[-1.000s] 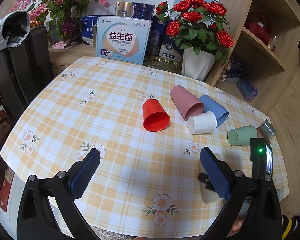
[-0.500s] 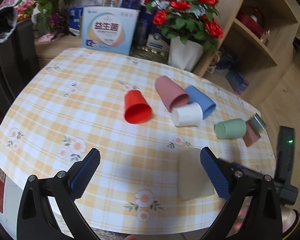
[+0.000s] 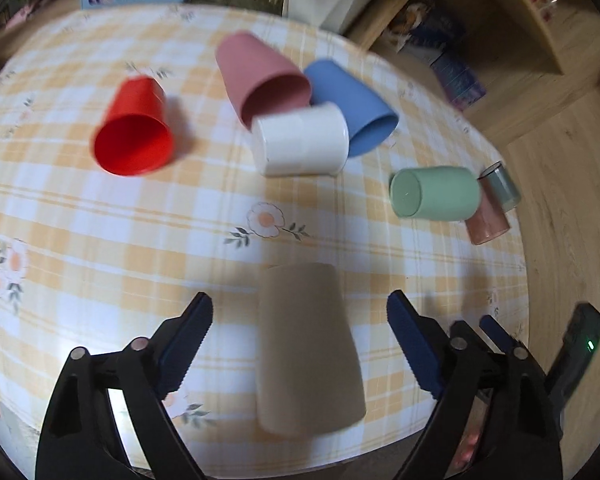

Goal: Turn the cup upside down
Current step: 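Close the left gripper on the beige cup while the right gripper opens and withdraws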

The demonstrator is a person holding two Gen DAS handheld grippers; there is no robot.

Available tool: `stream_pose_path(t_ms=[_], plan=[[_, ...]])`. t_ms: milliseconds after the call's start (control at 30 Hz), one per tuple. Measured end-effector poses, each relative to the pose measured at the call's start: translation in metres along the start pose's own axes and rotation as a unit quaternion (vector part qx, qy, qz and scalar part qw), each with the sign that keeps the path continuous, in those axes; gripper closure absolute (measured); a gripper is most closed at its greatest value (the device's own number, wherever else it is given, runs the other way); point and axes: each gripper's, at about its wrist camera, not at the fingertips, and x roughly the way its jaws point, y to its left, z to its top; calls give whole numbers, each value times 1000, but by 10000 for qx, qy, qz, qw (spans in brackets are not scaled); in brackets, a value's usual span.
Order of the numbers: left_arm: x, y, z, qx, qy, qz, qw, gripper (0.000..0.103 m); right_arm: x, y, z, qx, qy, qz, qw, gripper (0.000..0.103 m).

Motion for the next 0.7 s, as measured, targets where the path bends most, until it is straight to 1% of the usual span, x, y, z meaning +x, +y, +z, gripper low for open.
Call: stream_pose_path(t_ms=[100,167,267,333,433,700], plan=[[15,-4,7,-106,226,42,9997,19,0,-5,1,2,-54,15,10000,14],[23,-8,10,-68,335,119,9993,19,0,-8,2,4,-58,40,10000,14],[31,-12,13,5,426,295,9987,23,2,-9,2,29,-51,95,9999,14],[35,-14,14,47,483,447,9978,24,3,-10,2,44,-31,126,9999,14],[41,-18,17,145,537,563,9969,25,5,-11,2,62,-9,158,9999,14],[52,-11,13,112,663,772,9947,27,10,-24,0,181,6,-81,9998,14]])
